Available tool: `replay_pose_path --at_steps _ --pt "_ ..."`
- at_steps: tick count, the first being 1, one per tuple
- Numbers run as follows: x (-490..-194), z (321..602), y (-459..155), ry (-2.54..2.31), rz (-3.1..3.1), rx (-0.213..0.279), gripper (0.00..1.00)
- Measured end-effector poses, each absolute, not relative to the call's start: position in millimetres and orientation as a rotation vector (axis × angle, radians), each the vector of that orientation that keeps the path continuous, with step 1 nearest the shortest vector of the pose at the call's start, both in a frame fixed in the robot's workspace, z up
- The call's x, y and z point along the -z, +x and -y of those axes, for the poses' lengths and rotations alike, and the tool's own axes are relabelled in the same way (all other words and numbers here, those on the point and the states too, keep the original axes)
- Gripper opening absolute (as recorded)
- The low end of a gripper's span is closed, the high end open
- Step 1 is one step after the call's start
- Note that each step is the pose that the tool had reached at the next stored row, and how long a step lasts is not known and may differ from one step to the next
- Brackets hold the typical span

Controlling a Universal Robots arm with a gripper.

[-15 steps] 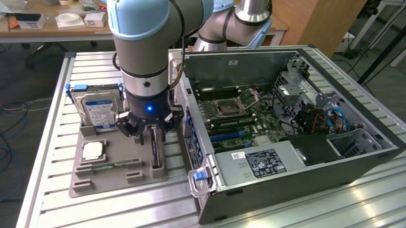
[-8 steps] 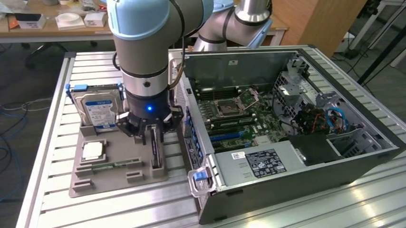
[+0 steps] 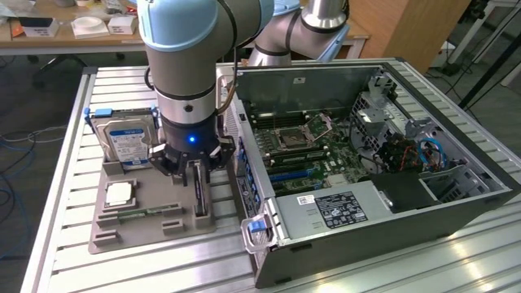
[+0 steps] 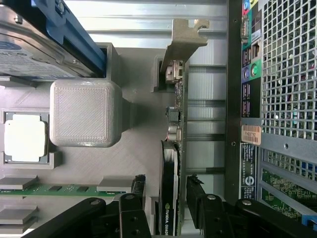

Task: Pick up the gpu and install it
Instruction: 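Pick up the gpu and move the gpu toward the slot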

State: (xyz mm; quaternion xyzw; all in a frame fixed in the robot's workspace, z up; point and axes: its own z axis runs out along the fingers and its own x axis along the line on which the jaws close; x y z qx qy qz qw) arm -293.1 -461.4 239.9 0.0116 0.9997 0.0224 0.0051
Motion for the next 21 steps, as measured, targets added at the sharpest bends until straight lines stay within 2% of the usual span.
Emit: replay_pose_path --at_steps 11,12,15,16,21 --pt "-239.9 461.4 -293.1 0.036 -3.13 -0.07 0.45" --pt "-239.9 461.4 -293.1 0.036 -3.13 -0.07 0.38" --pt "-239.9 461.4 -293.2 0.036 -3.13 -0.07 0.33" --pt "-239.9 461.4 -293.1 0.036 -3.13 -0.07 0.26" --pt "-239.9 461.4 -293.1 0.036 -3.13 -0.07 0.26"
